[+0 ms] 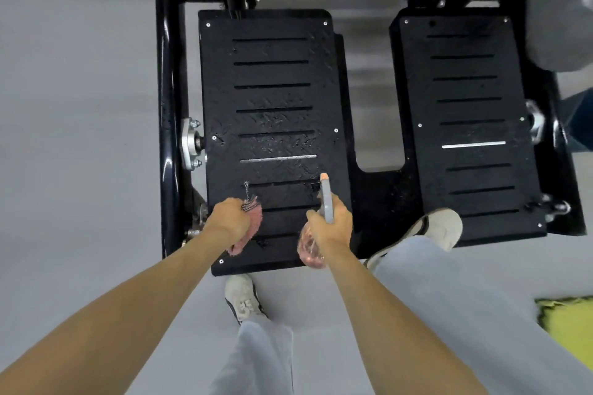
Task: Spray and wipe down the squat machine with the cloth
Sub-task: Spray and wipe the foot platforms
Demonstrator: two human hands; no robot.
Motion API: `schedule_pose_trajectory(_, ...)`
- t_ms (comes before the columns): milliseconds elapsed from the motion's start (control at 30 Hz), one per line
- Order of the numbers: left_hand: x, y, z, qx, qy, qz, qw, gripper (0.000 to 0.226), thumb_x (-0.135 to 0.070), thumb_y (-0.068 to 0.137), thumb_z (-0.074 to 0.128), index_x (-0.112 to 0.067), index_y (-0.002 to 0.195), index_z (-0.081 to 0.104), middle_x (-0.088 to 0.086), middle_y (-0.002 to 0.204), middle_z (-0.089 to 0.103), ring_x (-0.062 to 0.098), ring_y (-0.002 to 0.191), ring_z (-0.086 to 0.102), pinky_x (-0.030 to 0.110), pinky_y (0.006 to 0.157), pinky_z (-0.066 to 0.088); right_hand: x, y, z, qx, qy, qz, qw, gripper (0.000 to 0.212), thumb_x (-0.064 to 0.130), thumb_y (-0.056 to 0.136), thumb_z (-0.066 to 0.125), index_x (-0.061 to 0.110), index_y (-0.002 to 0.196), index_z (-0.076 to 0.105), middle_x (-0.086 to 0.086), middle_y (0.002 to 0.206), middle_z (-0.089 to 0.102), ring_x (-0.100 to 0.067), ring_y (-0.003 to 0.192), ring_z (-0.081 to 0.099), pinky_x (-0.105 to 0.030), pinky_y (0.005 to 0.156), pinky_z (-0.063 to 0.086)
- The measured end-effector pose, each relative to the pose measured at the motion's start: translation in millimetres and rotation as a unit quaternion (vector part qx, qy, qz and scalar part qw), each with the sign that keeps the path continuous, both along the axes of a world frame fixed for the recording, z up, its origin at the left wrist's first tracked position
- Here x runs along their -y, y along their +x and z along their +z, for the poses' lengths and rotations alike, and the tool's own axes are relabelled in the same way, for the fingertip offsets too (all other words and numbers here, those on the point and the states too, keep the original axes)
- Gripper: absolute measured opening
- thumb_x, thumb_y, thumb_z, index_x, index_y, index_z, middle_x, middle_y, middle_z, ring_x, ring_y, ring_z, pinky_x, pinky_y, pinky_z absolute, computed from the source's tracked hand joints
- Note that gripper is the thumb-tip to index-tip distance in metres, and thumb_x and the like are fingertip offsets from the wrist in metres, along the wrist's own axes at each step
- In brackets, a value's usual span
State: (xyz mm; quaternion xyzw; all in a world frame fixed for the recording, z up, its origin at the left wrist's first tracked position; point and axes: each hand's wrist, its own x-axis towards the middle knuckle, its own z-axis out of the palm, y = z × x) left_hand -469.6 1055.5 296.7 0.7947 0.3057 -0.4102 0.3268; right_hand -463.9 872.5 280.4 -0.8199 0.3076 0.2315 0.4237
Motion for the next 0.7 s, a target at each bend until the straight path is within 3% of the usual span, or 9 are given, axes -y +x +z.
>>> schedule_pose_trajectory(67, 14, 7, -2, 0.004, -0.006, -0.014, 1.000, 0.023, -0.004, 0.091, 0.036, -0.003, 0.096, 0.059, 0.011, 0.079, 0.059, 0.028, 0.060, 0.058, 0.032, 0.052, 0.053, 22, 8, 1, 0.051, -0.034, -0.045, 0.997, 0.011, 0.012, 0.082, 0.068, 0.009, 0.083, 0.057, 0.002, 0.067, 0.054, -0.015, 0.062, 0.056, -0.029, 0.062, 0.054)
schedule_pose_trajectory(167, 36, 17, -4, 0.014, -0.013, -0.027, 0.999, 0.022, -0.001, 0.089, 0.035, -0.006, 0.085, 0.056, 0.009, 0.069, 0.055, 0.026, 0.053, 0.056, 0.028, 0.047, 0.049, 49, 25, 1, 0.125, -0.125, -0.100, 0.979, 0.017, 0.022, 0.083, 0.069, 0.014, 0.075, 0.056, 0.007, 0.064, 0.048, -0.018, 0.070, 0.059, -0.029, 0.057, 0.046)
schedule_pose_trajectory(233, 54, 26, -4, 0.019, -0.023, -0.043, 0.999, 0.024, 0.001, 0.088, 0.034, -0.007, 0.080, 0.055, 0.011, 0.067, 0.057, 0.026, 0.049, 0.056, 0.026, 0.040, 0.047, 69, 42, 0, 0.139, -0.221, -0.087, 0.961, 0.024, 0.035, 0.085, 0.066, 0.014, 0.075, 0.059, 0.009, 0.061, 0.042, -0.021, 0.078, 0.054, -0.029, 0.058, 0.039)
schedule_pose_trajectory(300, 69, 34, -6, 0.022, -0.029, -0.052, 0.998, 0.027, 0.003, 0.086, 0.034, -0.004, 0.090, 0.059, 0.014, 0.075, 0.060, 0.028, 0.053, 0.058, 0.029, 0.043, 0.050, 93, 60, -5, 0.114, -0.267, -0.075, 0.954, 0.039, 0.047, 0.089, 0.055, 0.011, 0.098, 0.065, 0.003, 0.068, 0.048, -0.022, 0.081, 0.048, -0.031, 0.060, 0.037)
schedule_pose_trajectory(367, 82, 40, -11, 0.017, -0.038, -0.057, 0.998, 0.036, 0.005, 0.084, 0.034, 0.000, 0.109, 0.059, 0.013, 0.073, 0.059, 0.028, 0.051, 0.058, 0.028, 0.042, 0.049, 118, 75, -13, 0.102, -0.267, -0.091, 0.954, 0.058, 0.056, 0.091, 0.045, 0.011, 0.125, 0.056, -0.001, 0.074, 0.053, -0.023, 0.079, 0.052, -0.031, 0.061, 0.040)
schedule_pose_trajectory(500, 100, 49, -19, 0.014, -0.038, -0.078, 0.996, 0.045, 0.003, 0.087, 0.035, -0.005, 0.127, 0.054, 0.010, 0.078, 0.060, 0.025, 0.053, 0.060, 0.025, 0.039, 0.046, 149, 88, -19, 0.117, -0.196, -0.181, 0.956, 0.050, 0.055, 0.092, 0.047, 0.007, 0.089, 0.058, -0.006, 0.083, 0.064, -0.022, 0.075, 0.061, -0.028, 0.063, 0.042)
schedule_pose_trajectory(600, 107, 55, -21, 0.023, -0.022, -0.091, 0.995, 0.050, 0.000, 0.091, 0.038, -0.009, 0.140, 0.044, 0.016, 0.125, 0.056, 0.033, 0.088, 0.065, 0.033, 0.059, 0.054, 156, 91, -18, 0.130, -0.189, -0.185, 0.956, 0.041, 0.049, 0.093, 0.051, 0.009, 0.096, 0.057, -0.005, 0.092, 0.063, -0.021, 0.081, 0.060, -0.029, 0.072, 0.045)
schedule_pose_trajectory(700, 112, 60, -22, 0.034, -0.012, -0.095, 0.995, 0.045, -0.002, 0.093, 0.042, -0.007, 0.138, 0.047, 0.014, 0.135, 0.050, 0.035, 0.110, 0.057, 0.037, 0.077, 0.052, 158, 90, -18, 0.133, -0.155, -0.234, 0.950, 0.034, 0.044, 0.094, 0.054, 0.010, 0.100, 0.055, -0.004, 0.095, 0.062, -0.019, 0.084, 0.061, -0.024, 0.071, 0.041)
